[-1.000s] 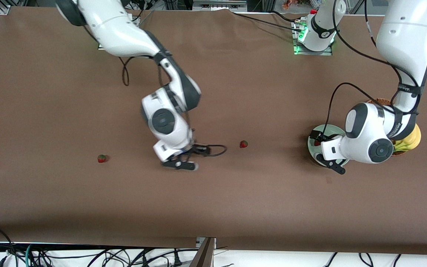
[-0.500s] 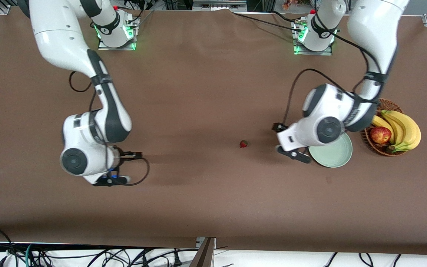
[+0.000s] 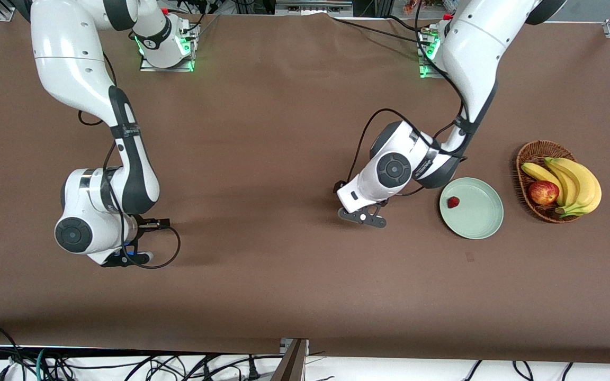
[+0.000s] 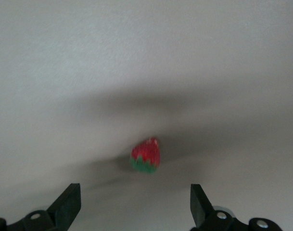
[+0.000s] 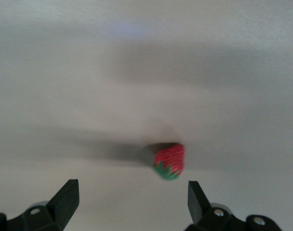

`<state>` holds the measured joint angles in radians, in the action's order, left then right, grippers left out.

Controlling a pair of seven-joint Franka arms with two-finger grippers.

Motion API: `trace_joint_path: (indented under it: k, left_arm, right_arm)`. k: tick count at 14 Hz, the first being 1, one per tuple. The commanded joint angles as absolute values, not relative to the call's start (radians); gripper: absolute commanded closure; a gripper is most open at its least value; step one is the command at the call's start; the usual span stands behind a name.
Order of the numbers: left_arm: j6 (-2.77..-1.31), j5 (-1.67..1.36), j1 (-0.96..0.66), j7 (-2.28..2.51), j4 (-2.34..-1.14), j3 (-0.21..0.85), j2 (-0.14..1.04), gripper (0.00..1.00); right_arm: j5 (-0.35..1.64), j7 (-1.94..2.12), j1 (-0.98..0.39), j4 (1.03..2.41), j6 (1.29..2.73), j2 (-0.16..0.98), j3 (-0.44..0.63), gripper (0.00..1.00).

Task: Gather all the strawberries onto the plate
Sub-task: 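Grasp the mid-table strawberry with the left gripper while the right grasps the last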

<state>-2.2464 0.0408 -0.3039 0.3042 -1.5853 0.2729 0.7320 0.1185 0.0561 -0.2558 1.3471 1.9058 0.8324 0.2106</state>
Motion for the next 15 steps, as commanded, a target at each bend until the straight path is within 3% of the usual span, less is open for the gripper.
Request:
trace_joint_path:
  k: [1,6,7,8,9,10,11,13,14,15]
  left_arm:
    - [-2.292,0.092,-0.33,0.325,-1.549,0.258,0.778,0.0]
    - [-2.353,0.112,-0.357,0.376,-1.552,0.255,0.808,0.0]
    - [-2.353,0.142,-0.356,0.377,-1.558,0.255,0.807,0.15]
    - [-2.353,0.15,-0.354,0.377,-1.56,0.256,0.807,0.42]
    - [-2.353,0.15,-0.353,0.38,-1.56,0.256,0.807,0.6]
    - [-2.352,0.15,-0.351,0.39,-1.572,0.256,0.807,0.68]
    - [-2.352,0.15,-0.35,0.399,-1.581,0.255,0.807,0.69]
    - [-2.352,0.15,-0.347,0.403,-1.582,0.256,0.805,0.92]
    - [-2.346,0.15,-0.345,0.405,-1.582,0.256,0.801,0.96]
    - [-2.335,0.15,-0.344,0.413,-1.58,0.256,0.793,0.97]
  right_arm:
    - [0.126,0.086,-0.245,1.431,1.989,0.808,0.207,0.0]
    - [0.127,0.087,-0.244,1.482,2.054,0.805,0.207,0.01]
    - [0.127,0.1,-0.244,1.488,2.065,0.805,0.207,0.01]
    - [0.129,0.112,-0.244,1.489,2.068,0.805,0.207,0.01]
    - [0.129,0.117,-0.239,1.488,2.068,0.805,0.207,0.02]
    - [0.13,0.118,-0.236,1.488,2.068,0.805,0.207,0.16]
    - [0.13,0.127,-0.236,1.488,2.068,0.805,0.207,0.33]
    - [0.13,0.13,-0.236,1.488,2.066,0.805,0.207,0.64]
    - [0.13,0.132,-0.236,1.488,2.065,0.805,0.209,0.78]
    - [0.129,0.132,-0.236,1.486,2.065,0.805,0.207,0.85]
